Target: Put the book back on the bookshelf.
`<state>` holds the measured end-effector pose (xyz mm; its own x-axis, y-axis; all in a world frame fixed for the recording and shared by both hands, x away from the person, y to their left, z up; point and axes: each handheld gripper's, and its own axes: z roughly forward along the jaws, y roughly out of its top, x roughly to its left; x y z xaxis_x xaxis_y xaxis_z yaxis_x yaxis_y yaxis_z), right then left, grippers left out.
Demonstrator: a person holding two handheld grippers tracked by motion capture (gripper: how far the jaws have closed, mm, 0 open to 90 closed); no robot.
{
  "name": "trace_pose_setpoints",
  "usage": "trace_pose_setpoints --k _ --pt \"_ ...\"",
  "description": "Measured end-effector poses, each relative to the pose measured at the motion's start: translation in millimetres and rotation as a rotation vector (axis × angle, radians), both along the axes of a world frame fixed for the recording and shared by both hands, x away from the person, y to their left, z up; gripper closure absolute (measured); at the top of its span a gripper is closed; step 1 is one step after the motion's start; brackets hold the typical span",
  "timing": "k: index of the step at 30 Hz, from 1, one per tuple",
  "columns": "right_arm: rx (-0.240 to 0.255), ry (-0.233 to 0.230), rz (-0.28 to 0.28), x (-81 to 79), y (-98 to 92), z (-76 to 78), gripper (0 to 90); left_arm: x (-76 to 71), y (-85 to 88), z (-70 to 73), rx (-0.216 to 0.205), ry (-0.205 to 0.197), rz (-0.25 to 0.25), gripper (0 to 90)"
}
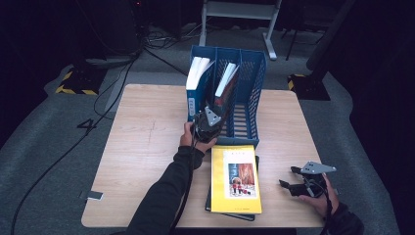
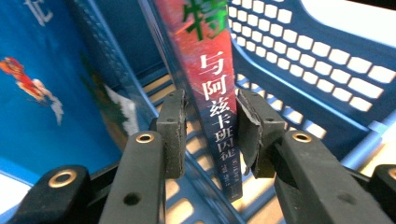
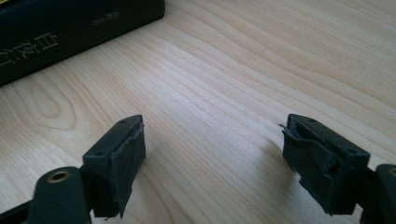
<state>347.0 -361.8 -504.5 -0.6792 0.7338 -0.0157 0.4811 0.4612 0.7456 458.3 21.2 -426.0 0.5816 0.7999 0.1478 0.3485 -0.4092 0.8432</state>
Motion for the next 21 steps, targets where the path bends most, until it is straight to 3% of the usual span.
trace_pose_setpoints --k 4,7,14,21 --pt "0.002 0.003 0.002 0.5 -0.1 0.0 21.1 9.8 -0.6 1.0 0.017 0.001 0.067 64.8" --pt "0.003 0.004 0.002 0.7 0.0 -0.1 20.9 15.4 -2.1 1.2 0.013 0.006 0.091 64.0" --pt "0.002 0.003 0.002 0.6 0.2 -0.1 20.9 17.1 -12.3 2.6 0.057 -0.006 0.143 64.5" --pt "0.0 0.002 0.003 0.6 0.2 0.0 20.8 13.4 -7.1 -0.3 0.003 -0.004 0.137 64.6"
